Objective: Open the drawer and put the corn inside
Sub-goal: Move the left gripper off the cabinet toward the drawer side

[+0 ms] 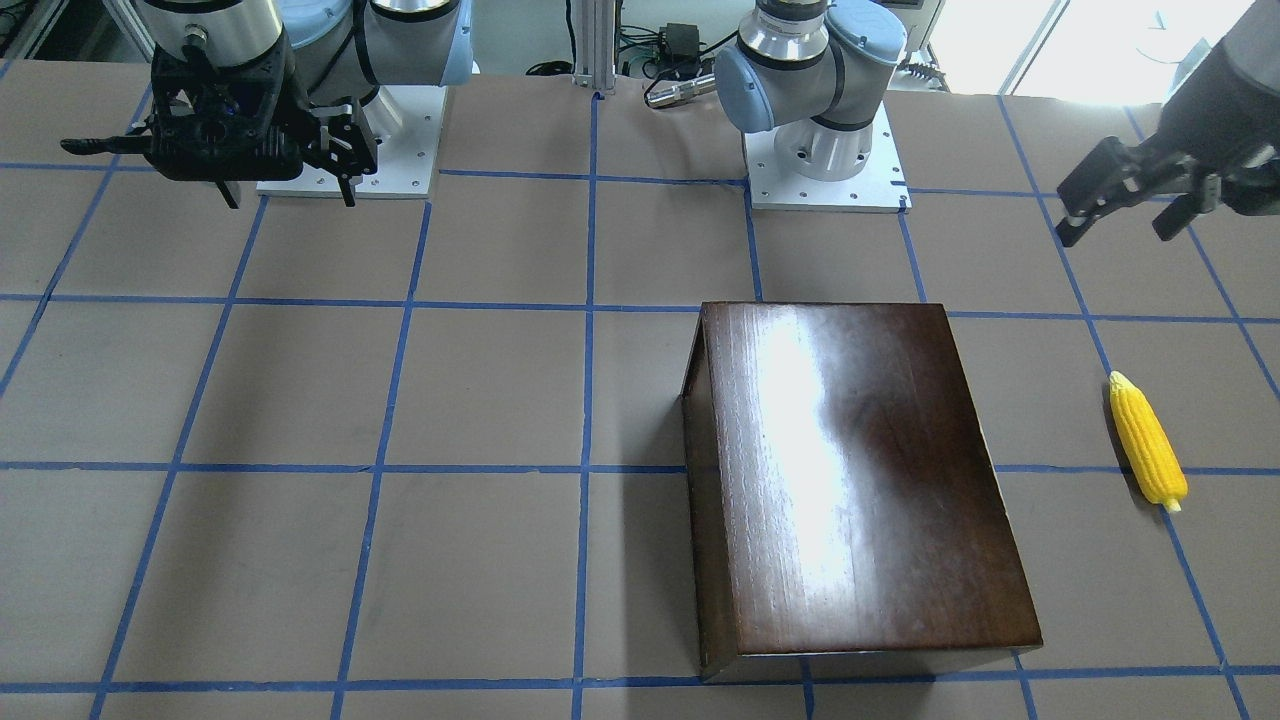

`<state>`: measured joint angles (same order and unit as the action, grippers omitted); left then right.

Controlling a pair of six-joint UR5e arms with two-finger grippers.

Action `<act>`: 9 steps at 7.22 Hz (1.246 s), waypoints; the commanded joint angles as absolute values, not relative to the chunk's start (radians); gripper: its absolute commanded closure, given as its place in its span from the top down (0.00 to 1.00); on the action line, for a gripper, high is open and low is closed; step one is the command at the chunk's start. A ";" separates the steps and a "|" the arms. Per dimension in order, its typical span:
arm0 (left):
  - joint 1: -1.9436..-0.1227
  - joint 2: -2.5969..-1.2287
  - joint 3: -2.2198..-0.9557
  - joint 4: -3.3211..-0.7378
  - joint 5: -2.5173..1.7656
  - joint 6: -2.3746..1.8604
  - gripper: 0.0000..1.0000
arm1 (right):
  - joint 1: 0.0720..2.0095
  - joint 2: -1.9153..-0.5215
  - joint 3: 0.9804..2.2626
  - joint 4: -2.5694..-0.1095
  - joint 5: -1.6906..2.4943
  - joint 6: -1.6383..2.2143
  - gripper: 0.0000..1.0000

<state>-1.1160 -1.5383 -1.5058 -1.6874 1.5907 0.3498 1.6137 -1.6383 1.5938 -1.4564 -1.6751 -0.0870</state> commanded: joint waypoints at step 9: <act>-0.923 -1.997 -1.265 -1.637 1.423 0.649 1.00 | 1.614 -1.638 1.594 -1.457 -1.675 -0.086 1.00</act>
